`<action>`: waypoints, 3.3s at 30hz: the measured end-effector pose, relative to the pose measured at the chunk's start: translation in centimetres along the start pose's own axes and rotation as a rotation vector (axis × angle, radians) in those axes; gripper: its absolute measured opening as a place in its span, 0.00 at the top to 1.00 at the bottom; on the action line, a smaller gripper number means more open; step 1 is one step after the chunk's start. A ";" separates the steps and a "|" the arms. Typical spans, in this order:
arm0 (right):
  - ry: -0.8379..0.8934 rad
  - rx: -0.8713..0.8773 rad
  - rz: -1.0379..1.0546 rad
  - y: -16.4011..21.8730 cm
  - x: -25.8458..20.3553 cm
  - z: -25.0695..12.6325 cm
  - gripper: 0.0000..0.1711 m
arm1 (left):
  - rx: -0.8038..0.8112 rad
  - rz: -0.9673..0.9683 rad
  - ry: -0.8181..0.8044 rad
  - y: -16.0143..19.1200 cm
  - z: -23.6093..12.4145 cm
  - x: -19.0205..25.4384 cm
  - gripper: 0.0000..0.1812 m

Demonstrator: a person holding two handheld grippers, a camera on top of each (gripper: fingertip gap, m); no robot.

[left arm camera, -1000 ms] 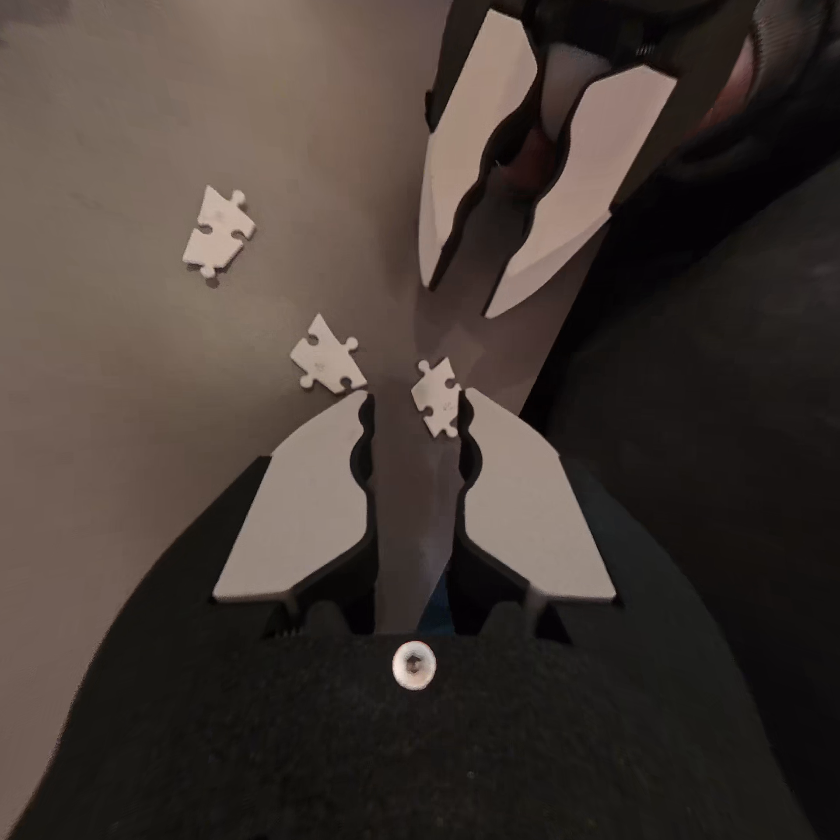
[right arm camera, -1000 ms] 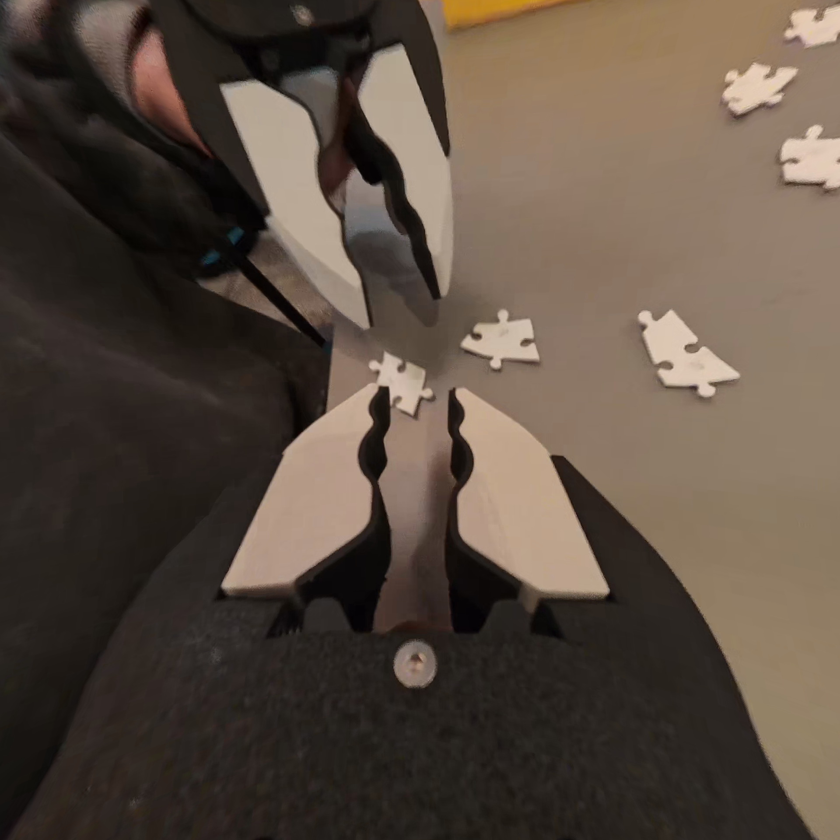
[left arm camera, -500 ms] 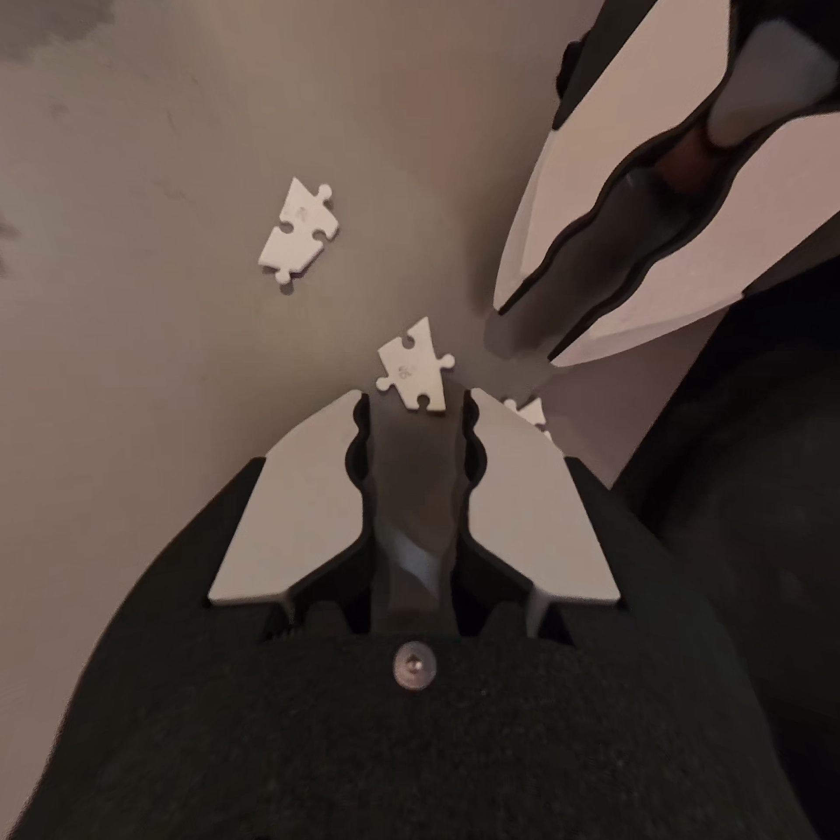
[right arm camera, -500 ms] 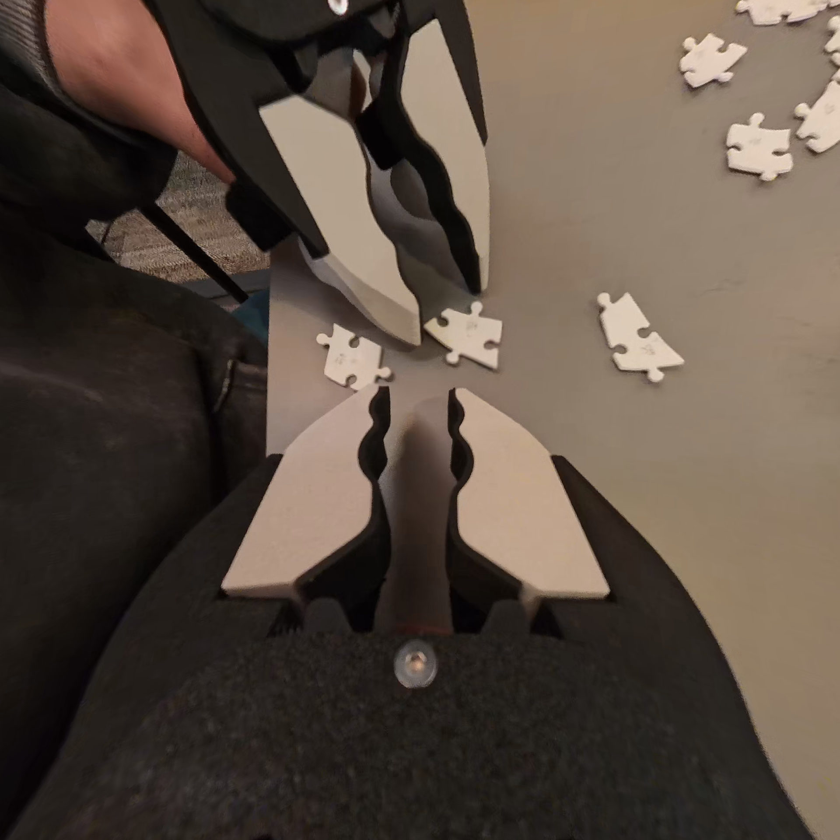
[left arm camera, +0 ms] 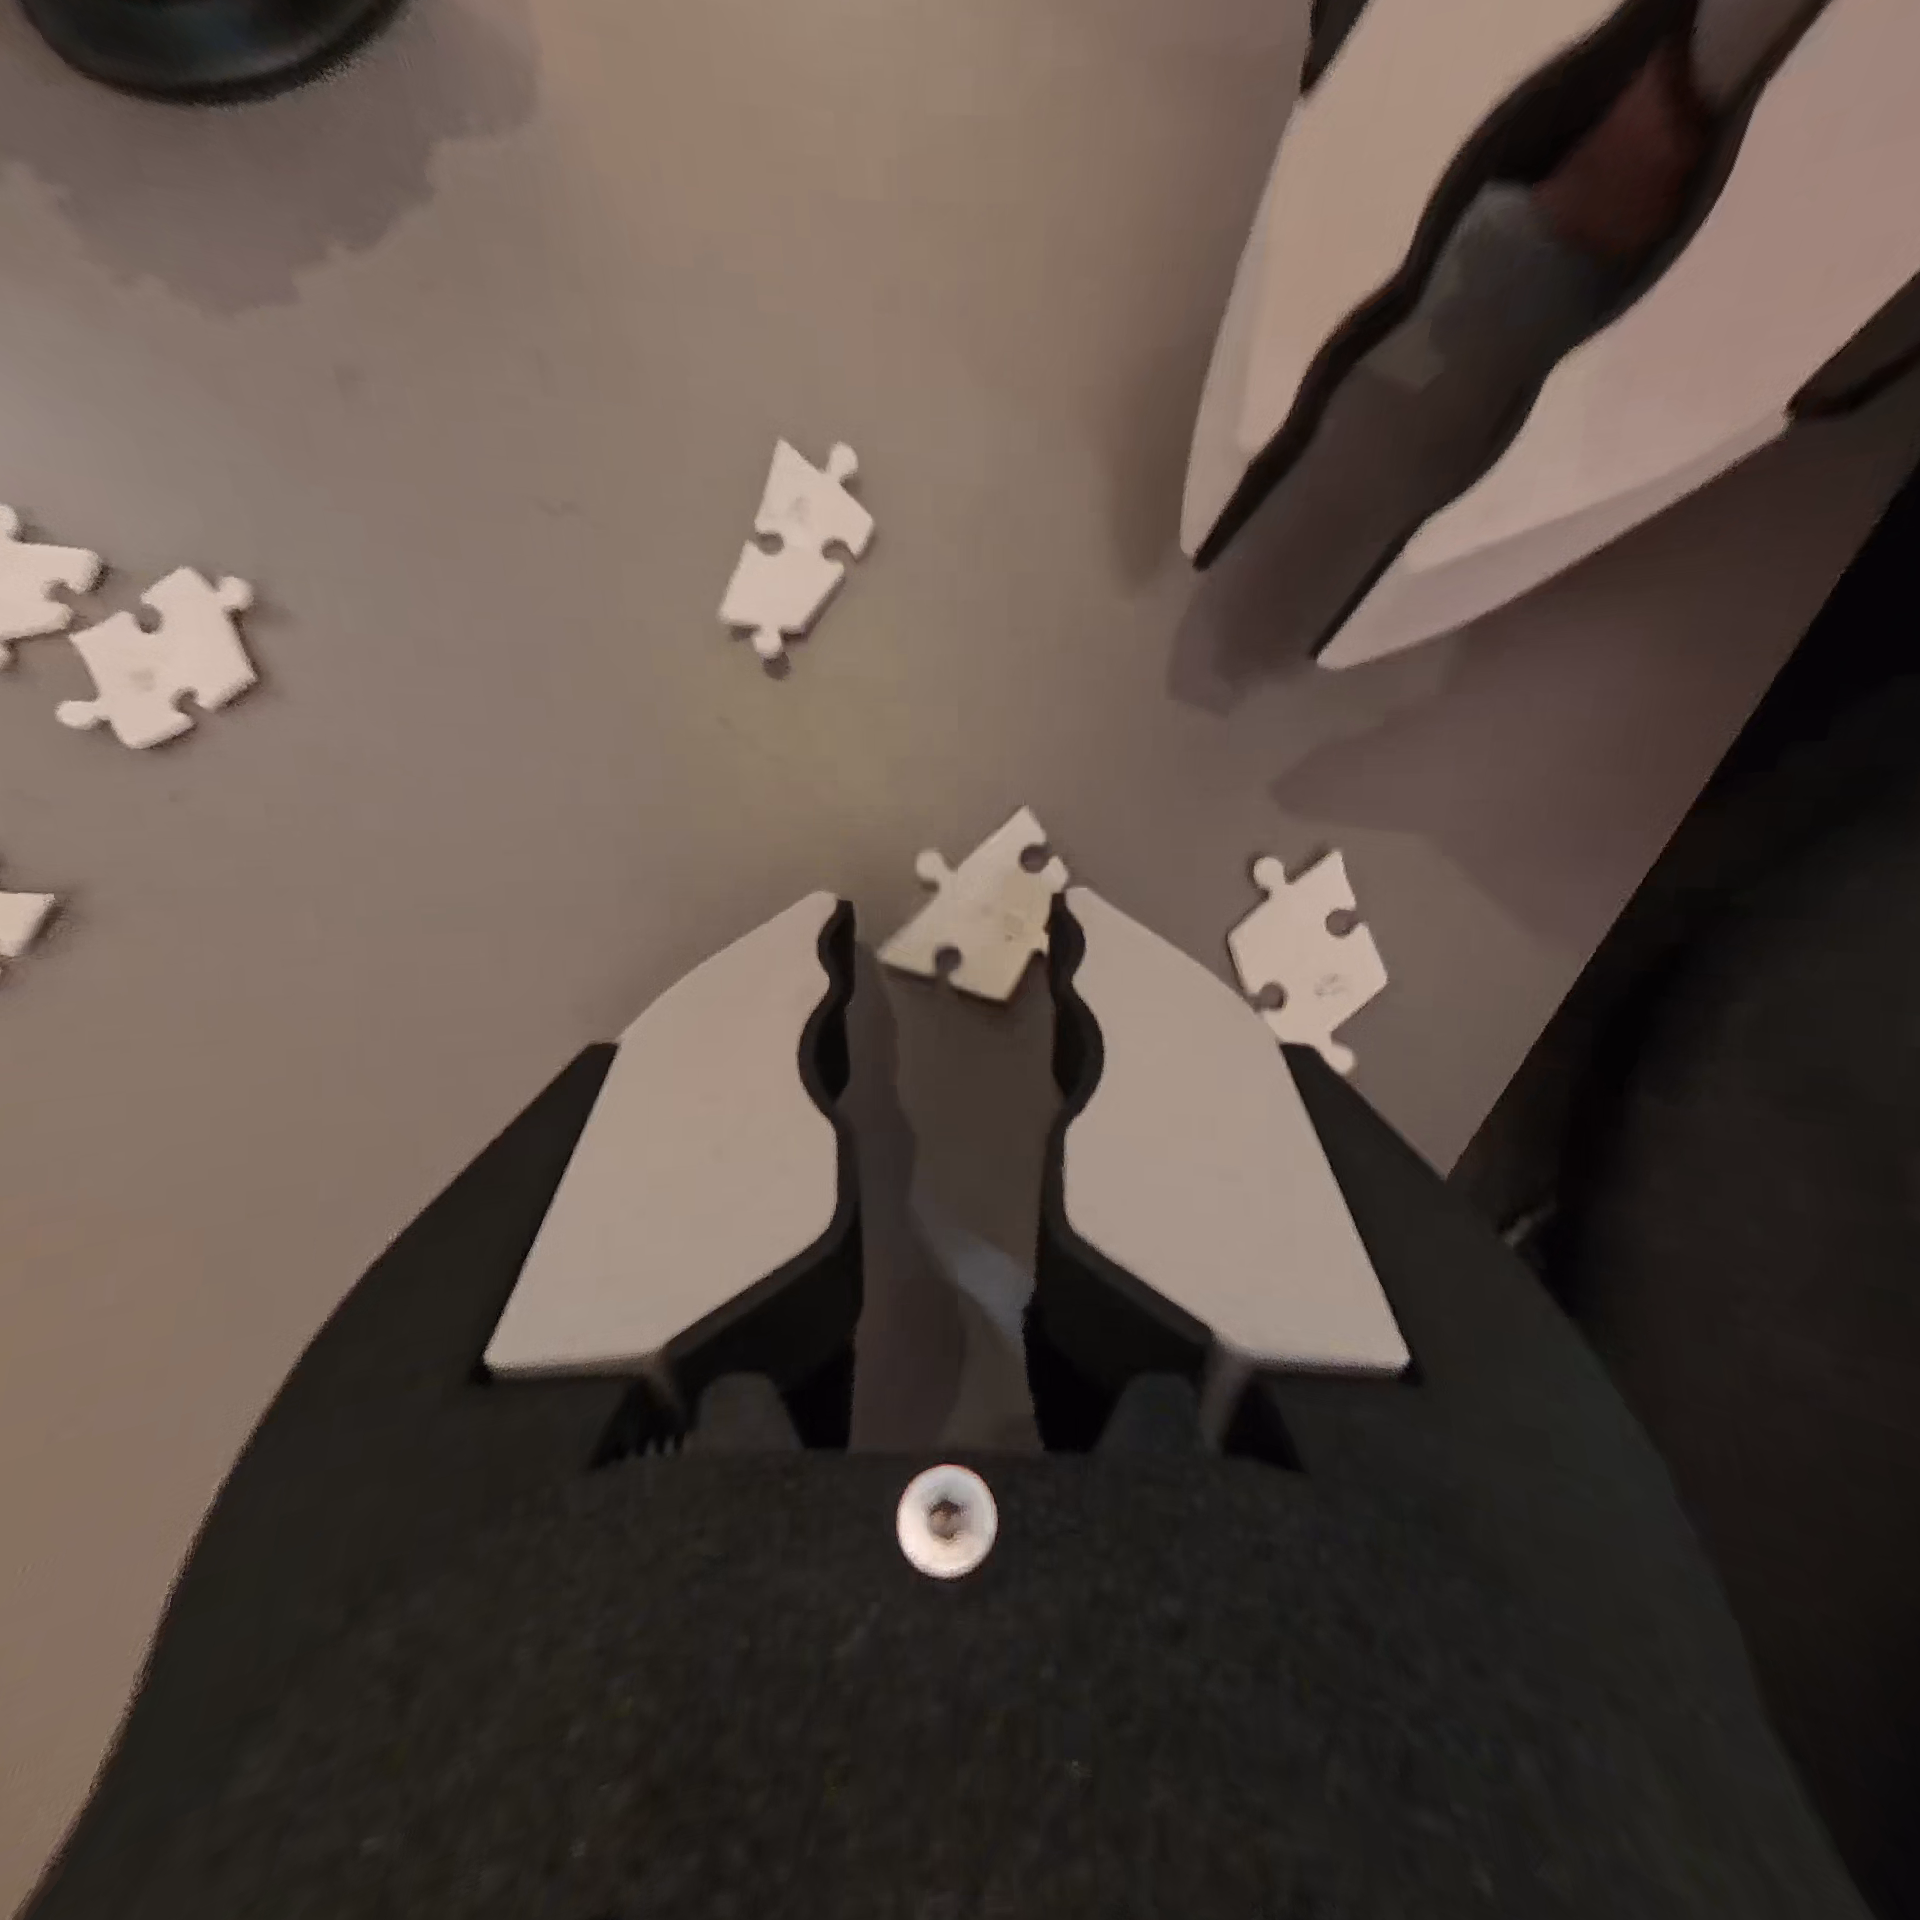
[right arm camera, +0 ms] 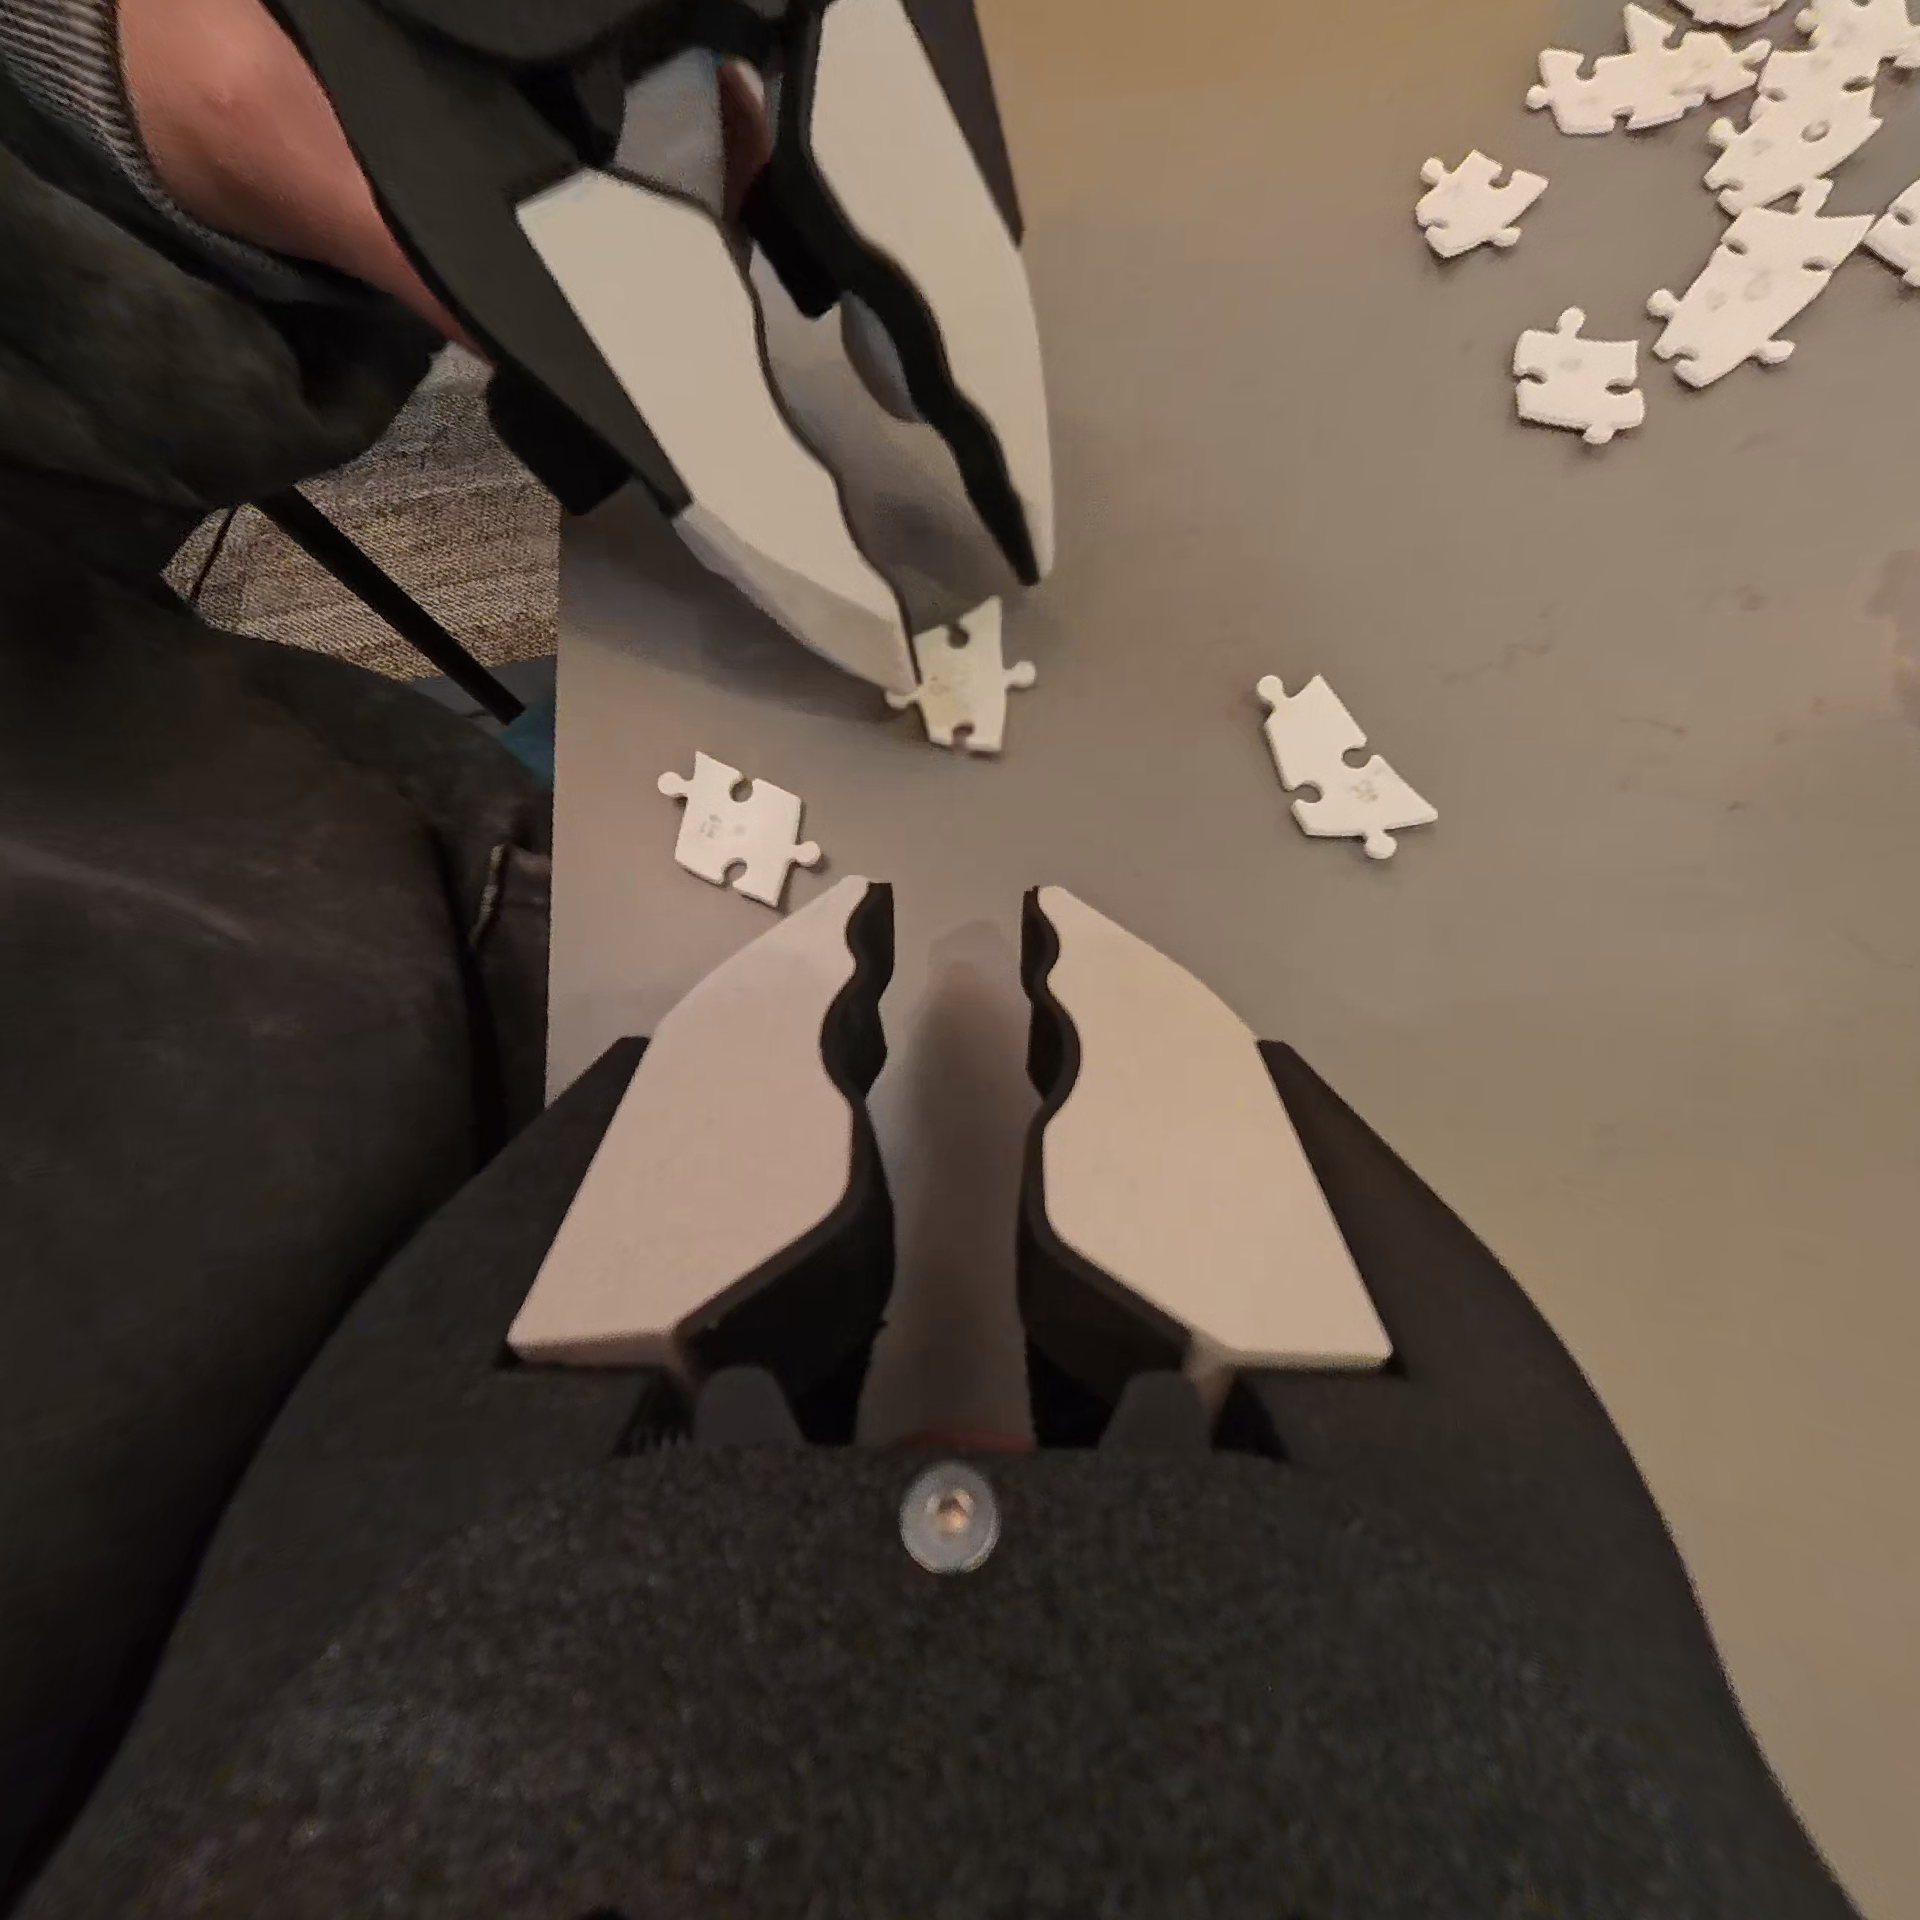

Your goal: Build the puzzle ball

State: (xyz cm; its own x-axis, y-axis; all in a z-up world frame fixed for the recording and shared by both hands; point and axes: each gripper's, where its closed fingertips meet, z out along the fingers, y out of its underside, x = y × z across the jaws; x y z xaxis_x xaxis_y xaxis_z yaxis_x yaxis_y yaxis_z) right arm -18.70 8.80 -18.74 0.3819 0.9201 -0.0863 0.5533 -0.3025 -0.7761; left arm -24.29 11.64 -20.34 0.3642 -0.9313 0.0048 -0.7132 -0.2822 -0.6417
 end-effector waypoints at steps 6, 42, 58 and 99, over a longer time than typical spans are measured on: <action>-0.009 0.002 0.003 -0.1 -0.3 0.1 0.86 | -0.025 0.020 0.000 0.7 0.6 0.2 0.81; 0.005 0.106 0.404 0.1 3.7 -1.3 0.90 | -0.030 0.015 -0.124 -2.0 2.7 -1.6 0.88; -0.312 0.417 0.822 -3.7 3.8 -2.8 0.92 | 0.236 0.165 -0.268 -8.3 -0.1 1.0 0.88; 0.143 -0.443 0.136 -5.5 32.9 -6.6 0.99 | -0.089 0.497 0.429 -25.6 12.0 -21.3 0.78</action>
State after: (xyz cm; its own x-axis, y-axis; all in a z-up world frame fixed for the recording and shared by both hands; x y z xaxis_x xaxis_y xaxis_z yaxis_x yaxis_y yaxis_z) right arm -4.26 39.13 -13.18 0.5533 0.8310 -0.0572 0.7415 -0.5226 -0.4208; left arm -6.63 41.49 -13.25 -0.2786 -0.9595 0.0410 -0.7880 0.2039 -0.5809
